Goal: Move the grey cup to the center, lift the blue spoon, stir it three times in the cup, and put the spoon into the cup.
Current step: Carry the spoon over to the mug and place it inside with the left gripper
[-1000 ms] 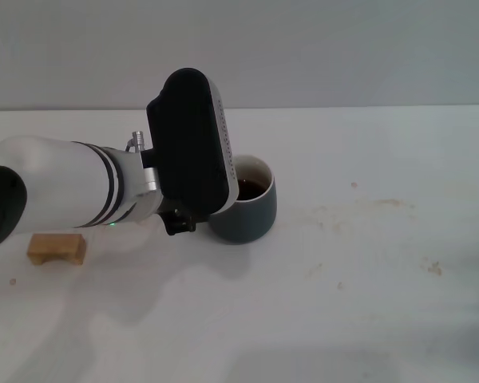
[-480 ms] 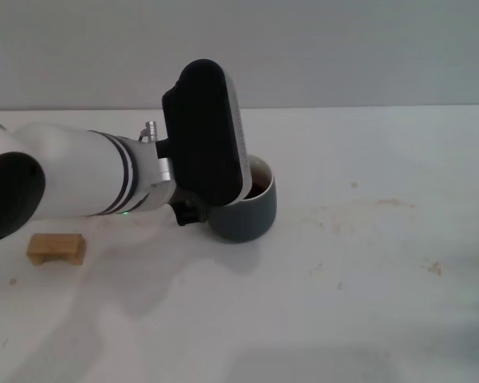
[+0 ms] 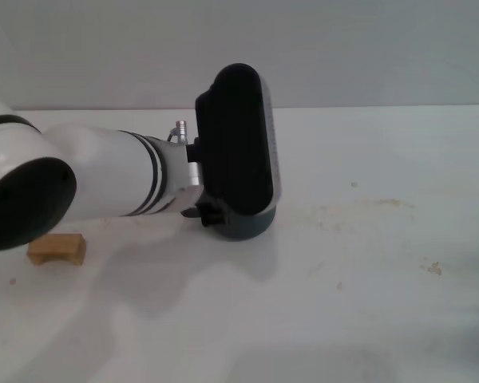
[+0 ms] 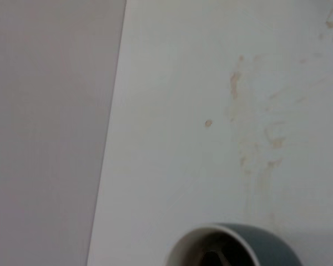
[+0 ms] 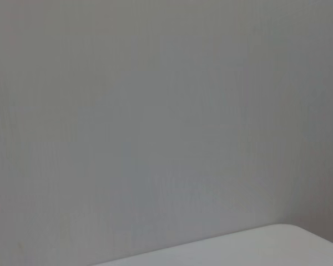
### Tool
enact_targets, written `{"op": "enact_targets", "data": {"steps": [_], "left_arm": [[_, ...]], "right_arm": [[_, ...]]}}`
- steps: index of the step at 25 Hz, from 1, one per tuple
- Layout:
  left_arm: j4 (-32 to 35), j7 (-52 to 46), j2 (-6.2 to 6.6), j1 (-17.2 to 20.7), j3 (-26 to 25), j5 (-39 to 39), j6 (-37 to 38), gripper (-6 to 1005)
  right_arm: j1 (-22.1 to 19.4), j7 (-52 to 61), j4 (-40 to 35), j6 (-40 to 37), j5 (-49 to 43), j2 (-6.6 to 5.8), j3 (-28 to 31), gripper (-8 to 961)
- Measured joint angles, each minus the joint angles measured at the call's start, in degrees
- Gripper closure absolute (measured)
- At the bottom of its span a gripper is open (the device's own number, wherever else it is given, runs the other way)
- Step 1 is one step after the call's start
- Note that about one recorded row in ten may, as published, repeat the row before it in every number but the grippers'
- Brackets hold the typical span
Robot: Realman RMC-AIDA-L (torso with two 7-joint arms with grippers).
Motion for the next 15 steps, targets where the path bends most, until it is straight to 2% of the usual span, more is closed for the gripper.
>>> {"op": "enact_targets", "data": {"steps": [7, 15], "left_arm": [[-2.2, -0.2, -0.07, 1.0, 1.7, 0.2, -0.7, 821], [-3.4, -0.3, 0.18, 3.2, 0.9, 0.7, -2.0, 822]], "right_arm": [[0.0, 0.0, -0.1, 0.0, 0.0, 0.03, 0.0, 954], [0.0, 0.0, -0.1, -0.1, 0.0, 0.03, 0.0, 954]]}}
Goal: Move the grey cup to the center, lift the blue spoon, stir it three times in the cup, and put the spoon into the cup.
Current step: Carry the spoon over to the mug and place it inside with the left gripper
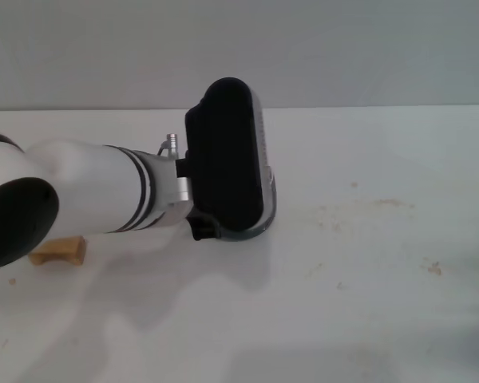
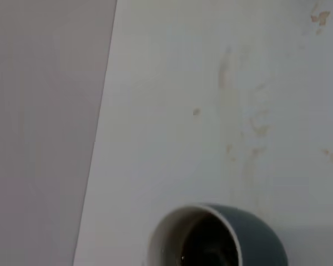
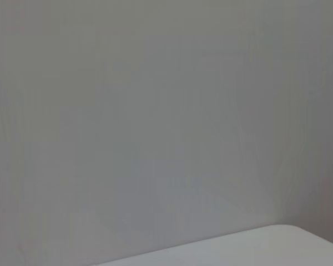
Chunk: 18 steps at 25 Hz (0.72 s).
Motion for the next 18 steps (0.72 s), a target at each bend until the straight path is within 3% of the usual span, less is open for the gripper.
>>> {"op": "enact_targets", "data": {"steps": [18], "left_arm": [[3.3, 1.3, 0.14, 0.0, -5.3, 0.5, 1.0, 815]], "right_arm": [[0.2, 0.0, 0.2, 0.1, 0.0, -0.09, 0.0, 955]]}}
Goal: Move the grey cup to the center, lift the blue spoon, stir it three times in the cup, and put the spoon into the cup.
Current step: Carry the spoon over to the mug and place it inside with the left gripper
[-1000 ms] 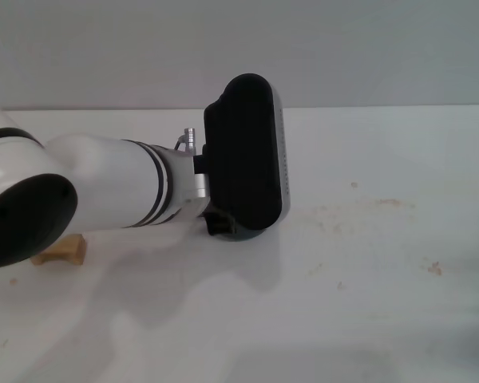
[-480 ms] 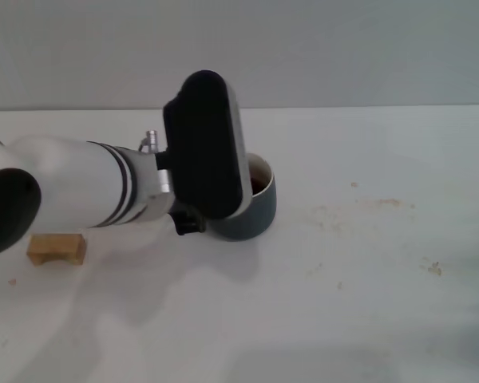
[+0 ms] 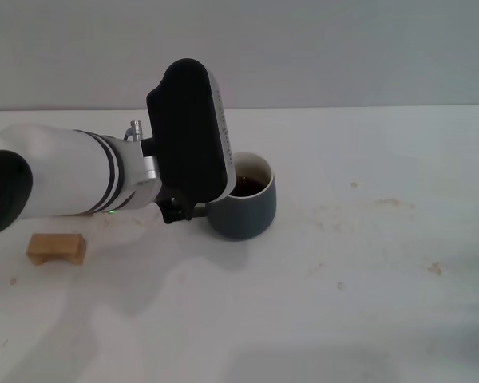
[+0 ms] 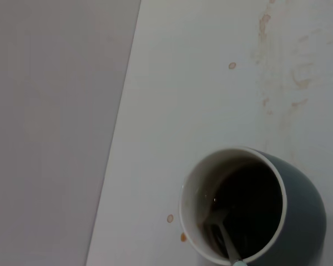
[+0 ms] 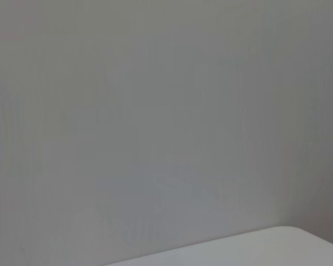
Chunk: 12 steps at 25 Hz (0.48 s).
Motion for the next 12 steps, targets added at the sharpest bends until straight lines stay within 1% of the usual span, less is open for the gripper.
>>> {"op": "enact_targets", "data": {"steps": [12], "left_arm": [[0.0, -1.4, -0.29, 0.1, 0.0, 0.1, 2.1, 786]], "right_arm": [[-0.2, 0.0, 0.0, -0.1, 0.0, 0.00, 0.0, 955]]}}
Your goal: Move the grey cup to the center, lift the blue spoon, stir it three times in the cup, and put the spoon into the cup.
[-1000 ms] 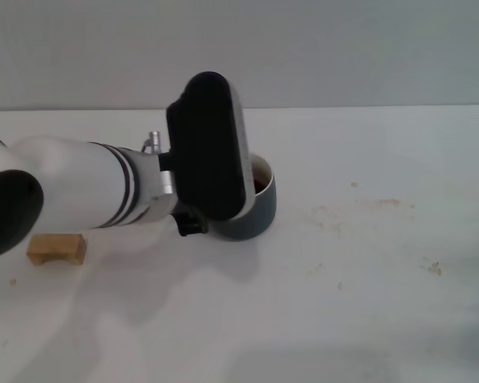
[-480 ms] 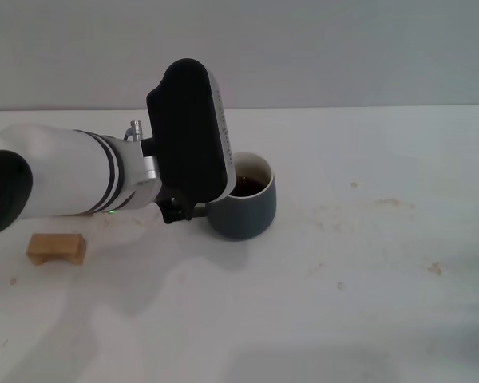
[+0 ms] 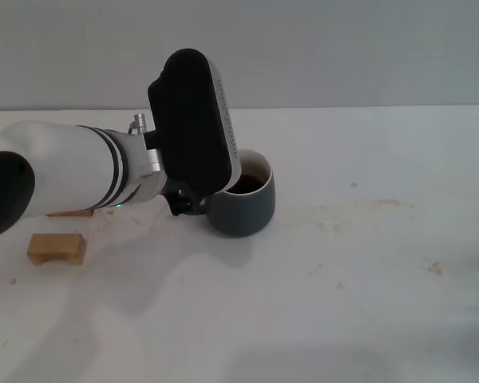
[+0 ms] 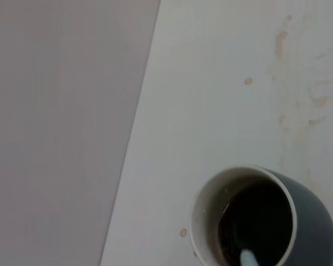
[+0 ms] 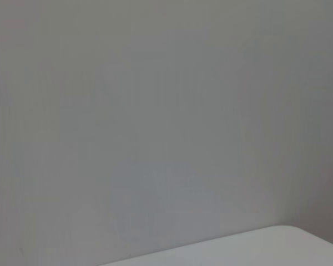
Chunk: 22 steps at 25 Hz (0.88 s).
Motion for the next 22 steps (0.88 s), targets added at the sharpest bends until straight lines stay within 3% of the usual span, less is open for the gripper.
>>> {"op": "enact_targets", "data": {"steps": [4, 10, 13, 15, 16, 17, 18, 19, 20, 22], "left_arm": [[-0.2, -0.1, 0.00, 0.0, 0.3, 0.0, 0.5, 777], [-0.9, -0.1, -0.02, 0.0, 0.7, 0.0, 1.5, 551], [-3.2, -0.7, -0.03, 1.8, 0.7, 0.0, 5.1, 542], [-5.8, -1.4, 0.00, 4.4, 0.7, -0.1, 11.0, 536], [-8.4, -2.6, 0.02, 7.9, 1.4, -0.3, 20.2, 536], [-8.4, -2.6, 0.02, 7.9, 1.4, -0.3, 20.2, 536], [-10.1, -4.5, 0.13, 11.7, 2.8, -0.4, 32.0, 536], [-10.5, -5.5, 0.19, 13.3, 3.7, -0.5, 38.3, 536], [-10.5, -5.5, 0.19, 13.3, 3.7, -0.5, 38.3, 536], [-10.3, -7.0, 0.21, 16.8, 6.0, -0.5, 52.1, 536]], "right_arm": [[0.0, 0.0, 0.0, 0.0, 0.0, 0.00, 0.0, 955], [0.0, 0.0, -0.1, 0.0, 0.0, 0.00, 0.0, 955], [-0.1, 0.0, -0.2, 0.0, 0.0, 0.00, 0.0, 955], [-0.1, 0.0, -0.2, 0.0, 0.0, 0.00, 0.0, 955], [-0.1, 0.0, -0.2, -0.1, 0.0, 0.00, 0.1, 955], [-0.1, 0.0, -0.2, -0.1, 0.0, 0.00, 0.1, 955], [-0.1, 0.0, -0.2, -0.1, 0.0, 0.00, 0.1, 955], [-0.1, 0.0, -0.2, -0.1, 0.0, 0.00, 0.1, 955], [-0.1, 0.0, -0.2, -0.1, 0.0, 0.00, 0.1, 955], [0.0, 0.0, -0.1, -0.1, 0.0, 0.00, 0.1, 955]]}}
